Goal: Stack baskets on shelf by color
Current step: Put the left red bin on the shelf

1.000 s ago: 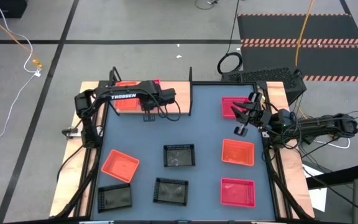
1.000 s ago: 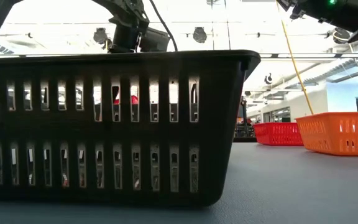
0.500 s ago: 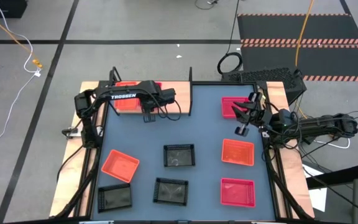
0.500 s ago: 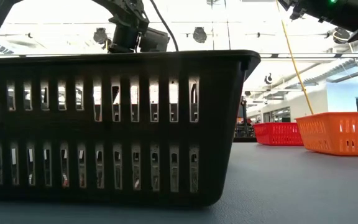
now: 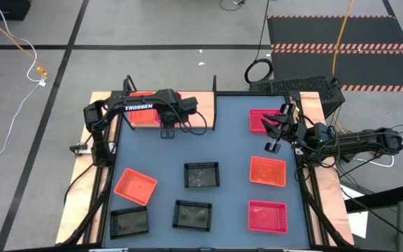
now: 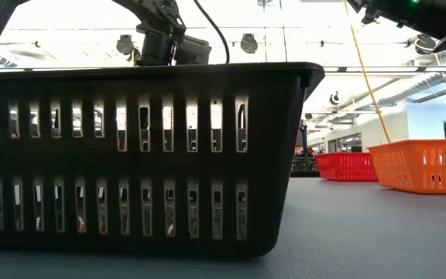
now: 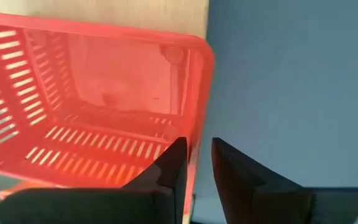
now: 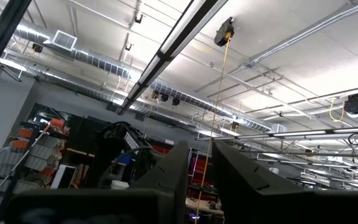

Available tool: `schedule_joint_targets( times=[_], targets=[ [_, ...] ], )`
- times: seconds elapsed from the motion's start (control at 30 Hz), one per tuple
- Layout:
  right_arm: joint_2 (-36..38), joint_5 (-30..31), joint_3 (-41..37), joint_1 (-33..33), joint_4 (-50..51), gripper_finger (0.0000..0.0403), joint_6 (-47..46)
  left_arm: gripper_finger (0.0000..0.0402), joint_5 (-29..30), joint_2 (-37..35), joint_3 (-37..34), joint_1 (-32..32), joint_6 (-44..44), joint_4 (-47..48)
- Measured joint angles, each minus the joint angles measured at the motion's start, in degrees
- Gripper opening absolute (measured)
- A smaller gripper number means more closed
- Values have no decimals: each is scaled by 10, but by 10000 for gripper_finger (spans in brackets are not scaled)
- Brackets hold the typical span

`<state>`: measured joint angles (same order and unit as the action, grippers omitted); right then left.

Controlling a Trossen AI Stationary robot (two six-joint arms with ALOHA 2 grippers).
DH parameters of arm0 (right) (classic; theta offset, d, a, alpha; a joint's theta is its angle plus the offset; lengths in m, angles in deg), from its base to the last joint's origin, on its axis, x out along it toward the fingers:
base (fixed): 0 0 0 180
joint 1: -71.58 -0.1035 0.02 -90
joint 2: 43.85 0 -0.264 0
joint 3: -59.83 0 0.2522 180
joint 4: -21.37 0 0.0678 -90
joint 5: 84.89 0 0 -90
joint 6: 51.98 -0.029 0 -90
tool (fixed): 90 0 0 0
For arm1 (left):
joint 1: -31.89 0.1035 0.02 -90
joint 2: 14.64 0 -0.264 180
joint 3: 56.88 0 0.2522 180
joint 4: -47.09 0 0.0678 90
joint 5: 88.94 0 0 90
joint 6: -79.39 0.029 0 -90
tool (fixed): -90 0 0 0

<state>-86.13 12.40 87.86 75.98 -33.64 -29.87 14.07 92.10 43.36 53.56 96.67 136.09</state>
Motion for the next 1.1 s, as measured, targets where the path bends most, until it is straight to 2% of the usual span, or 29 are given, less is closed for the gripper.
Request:
schedule_joint_targets(
  times=[0.4,0.73,1.1],
  targets=[
    [0,1,0,0,0,66,0,14,0,-1,0,20,-39,-4],
    [0,1,0,0,0,66,0,50,2,-1,0,20,0,-4],
    [0,1,0,0,0,66,0,40,54,-1,0,14,27,-6]
  ],
)
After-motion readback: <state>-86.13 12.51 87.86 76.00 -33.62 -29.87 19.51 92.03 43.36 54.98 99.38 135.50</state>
